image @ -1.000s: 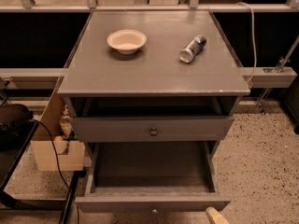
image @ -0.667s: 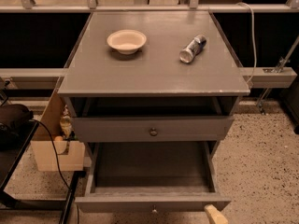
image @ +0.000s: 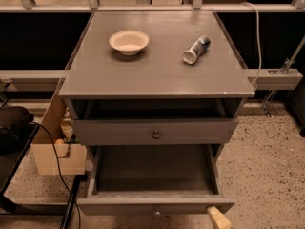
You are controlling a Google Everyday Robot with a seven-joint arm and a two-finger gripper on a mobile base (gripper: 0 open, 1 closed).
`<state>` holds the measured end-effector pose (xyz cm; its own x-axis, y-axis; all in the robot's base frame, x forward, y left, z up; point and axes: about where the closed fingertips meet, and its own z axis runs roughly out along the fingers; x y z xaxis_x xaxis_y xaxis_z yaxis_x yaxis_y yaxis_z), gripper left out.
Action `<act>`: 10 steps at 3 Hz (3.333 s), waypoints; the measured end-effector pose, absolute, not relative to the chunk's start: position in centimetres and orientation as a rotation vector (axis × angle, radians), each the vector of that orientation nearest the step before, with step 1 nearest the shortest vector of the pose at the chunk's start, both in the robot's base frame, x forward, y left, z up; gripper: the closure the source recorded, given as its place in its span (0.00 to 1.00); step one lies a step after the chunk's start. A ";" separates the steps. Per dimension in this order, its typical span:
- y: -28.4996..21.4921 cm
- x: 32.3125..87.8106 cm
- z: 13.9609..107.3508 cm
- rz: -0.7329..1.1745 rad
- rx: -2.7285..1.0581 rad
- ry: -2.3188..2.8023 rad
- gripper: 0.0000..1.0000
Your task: Close middle drawer
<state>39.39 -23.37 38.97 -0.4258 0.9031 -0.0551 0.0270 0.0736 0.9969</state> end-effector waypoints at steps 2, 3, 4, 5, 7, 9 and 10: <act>-23.1 40.6 39.0 1.449 0.945 1.580 1.00; -22.8 41.5 38.9 1.446 0.933 1.593 1.00; -22.1 42.9 38.7 1.415 0.889 1.645 1.00; -21.1 44.7 38.2 1.359 0.838 1.732 1.00; -21.2 44.8 38.2 1.348 0.823 1.744 1.00; -21.2 47.6 37.8 1.340 0.797 1.768 1.00; -21.1 48.6 37.4 1.342 0.805 1.761 1.00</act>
Offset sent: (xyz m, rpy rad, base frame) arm 0.0444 0.0059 -0.0011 -0.0051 -0.0218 -0.0125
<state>48.62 -21.09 37.38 -0.5071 0.8392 -0.1967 0.0330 0.2470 0.9685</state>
